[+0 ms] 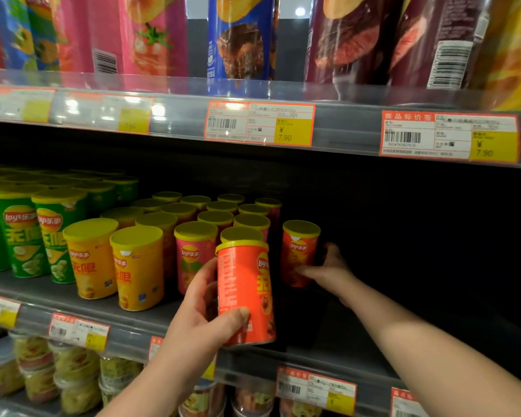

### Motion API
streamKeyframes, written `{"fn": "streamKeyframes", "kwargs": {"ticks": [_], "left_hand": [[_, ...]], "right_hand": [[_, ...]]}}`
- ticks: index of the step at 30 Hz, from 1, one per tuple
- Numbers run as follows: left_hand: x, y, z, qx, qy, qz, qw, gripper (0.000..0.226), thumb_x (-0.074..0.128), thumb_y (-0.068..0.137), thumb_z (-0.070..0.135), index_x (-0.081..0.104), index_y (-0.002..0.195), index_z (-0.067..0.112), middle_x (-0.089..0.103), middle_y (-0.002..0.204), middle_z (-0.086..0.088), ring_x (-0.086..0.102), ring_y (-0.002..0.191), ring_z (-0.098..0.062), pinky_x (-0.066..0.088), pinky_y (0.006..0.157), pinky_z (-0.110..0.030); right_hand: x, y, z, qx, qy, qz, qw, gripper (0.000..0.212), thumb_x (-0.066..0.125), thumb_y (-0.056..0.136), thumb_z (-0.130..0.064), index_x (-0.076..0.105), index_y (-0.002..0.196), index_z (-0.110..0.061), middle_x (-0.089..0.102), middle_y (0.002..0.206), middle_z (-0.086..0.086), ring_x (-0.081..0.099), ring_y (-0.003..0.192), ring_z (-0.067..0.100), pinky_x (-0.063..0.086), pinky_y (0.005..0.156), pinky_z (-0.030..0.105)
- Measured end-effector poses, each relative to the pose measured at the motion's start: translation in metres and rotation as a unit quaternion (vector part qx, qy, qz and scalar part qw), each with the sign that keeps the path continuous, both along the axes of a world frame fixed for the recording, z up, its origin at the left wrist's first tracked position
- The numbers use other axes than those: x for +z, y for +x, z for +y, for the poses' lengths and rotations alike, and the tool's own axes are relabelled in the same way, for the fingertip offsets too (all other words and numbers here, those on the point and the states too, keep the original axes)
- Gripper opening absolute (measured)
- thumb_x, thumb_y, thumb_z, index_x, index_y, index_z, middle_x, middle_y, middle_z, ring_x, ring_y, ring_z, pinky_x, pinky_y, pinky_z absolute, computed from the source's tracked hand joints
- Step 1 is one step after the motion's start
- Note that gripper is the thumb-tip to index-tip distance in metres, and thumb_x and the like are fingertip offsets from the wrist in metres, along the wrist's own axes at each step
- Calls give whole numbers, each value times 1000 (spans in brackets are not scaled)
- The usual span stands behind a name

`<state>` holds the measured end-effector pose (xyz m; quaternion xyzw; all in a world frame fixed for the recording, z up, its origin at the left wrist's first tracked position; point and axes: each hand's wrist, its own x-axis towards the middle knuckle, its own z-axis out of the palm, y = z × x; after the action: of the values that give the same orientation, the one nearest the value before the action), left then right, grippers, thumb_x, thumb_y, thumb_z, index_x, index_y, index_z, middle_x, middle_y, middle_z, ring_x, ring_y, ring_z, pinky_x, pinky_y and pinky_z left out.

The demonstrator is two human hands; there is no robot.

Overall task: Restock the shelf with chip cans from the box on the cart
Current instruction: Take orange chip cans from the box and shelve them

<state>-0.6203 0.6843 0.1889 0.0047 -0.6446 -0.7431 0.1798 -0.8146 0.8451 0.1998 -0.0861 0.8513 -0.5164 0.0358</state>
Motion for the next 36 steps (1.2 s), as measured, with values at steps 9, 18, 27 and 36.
{"fn": "streamKeyframes", "kwargs": {"ticks": [9,18,27,36], "left_hand": [[6,-29,32,-73,-52,36,995,81,80,49,42,36,114,64,54,125,11,64,107,-11,56,85,-32],[0,-41,35,42,-425,30,904,74,59,74,58,36,141,36,45,129,21,45,123,-1,40,99,-18],[-48,-30,-29,157,-677,101,712,56,30,89,66,71,75,30,67,76,12,66,68,-12,53,53,-21],[-56,-24,-35,128,-708,131,683,46,48,75,66,73,90,30,68,88,12,66,76,-11,54,59,-19]], "right_hand": [[29,67,36,215,-73,-21,974,48,68,74,-56,49,116,-39,60,122,-7,58,113,13,46,98,37],[27,59,64,103,-55,23,993,70,77,73,-23,38,131,-27,57,118,-7,56,101,4,46,91,27],[10,19,48,-67,0,34,997,91,80,74,-17,21,143,-13,43,141,12,44,130,30,39,102,41],[11,10,49,-61,51,13,997,84,73,79,-12,20,145,-13,40,144,13,41,132,29,38,103,39]]}}
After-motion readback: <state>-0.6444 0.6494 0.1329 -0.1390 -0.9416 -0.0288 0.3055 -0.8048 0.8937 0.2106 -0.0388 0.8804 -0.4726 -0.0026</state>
